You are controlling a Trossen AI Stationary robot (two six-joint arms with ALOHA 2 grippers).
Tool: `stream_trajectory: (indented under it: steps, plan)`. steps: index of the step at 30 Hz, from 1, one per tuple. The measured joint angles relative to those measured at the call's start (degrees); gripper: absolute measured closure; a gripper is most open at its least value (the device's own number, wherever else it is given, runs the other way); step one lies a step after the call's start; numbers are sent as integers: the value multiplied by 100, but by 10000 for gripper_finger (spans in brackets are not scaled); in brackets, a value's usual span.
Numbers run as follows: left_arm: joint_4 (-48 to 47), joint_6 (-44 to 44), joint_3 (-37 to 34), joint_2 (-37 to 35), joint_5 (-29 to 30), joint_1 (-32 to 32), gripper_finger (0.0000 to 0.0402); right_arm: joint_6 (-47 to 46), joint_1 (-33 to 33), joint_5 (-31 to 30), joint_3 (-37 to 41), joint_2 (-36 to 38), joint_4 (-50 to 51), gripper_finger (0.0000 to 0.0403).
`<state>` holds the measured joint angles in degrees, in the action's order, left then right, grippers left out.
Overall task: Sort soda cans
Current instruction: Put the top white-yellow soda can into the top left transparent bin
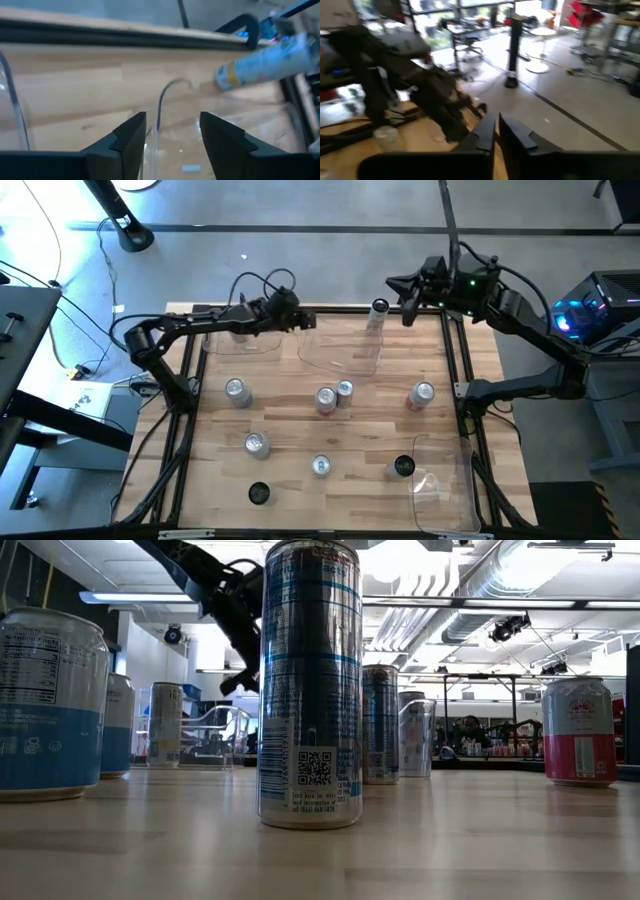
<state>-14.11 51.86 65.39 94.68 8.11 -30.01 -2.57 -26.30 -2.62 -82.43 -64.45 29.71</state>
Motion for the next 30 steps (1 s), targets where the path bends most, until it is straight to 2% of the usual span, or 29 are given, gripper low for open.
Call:
stream_trajectory:
  steps: [4, 8, 12, 15, 18, 25, 30]
  plan:
    - [241, -118, -2, -315, -127, -280, 192, -292, -153, -167, 0, -33, 254, 325]
    - [809, -159, -2, -649, -561, -528, 170, -804, -334, -272, 0, -230, 592, 231]
    - [1852, -140, -2, -918, -1465, -686, 152, -1125, -502, -881, 0, -681, 1138, 134]
    - [2387, 12, -2, -1079, -1844, -717, 144, -1200, -696, -1469, 0, -1142, 1391, 90]
    - [2577, 54, -2, -1221, -1977, -709, 141, -1281, -987, -1433, 0, -1700, 1593, 75]
    - [2555, 52, -2, -1409, -2277, -657, 141, -1368, -1583, -410, 2, -2874, 1640, 73]
    - [2471, 54, -4, -1403, -2327, -618, 141, -1200, -1651, -467, 0, -3213, 1610, 72]
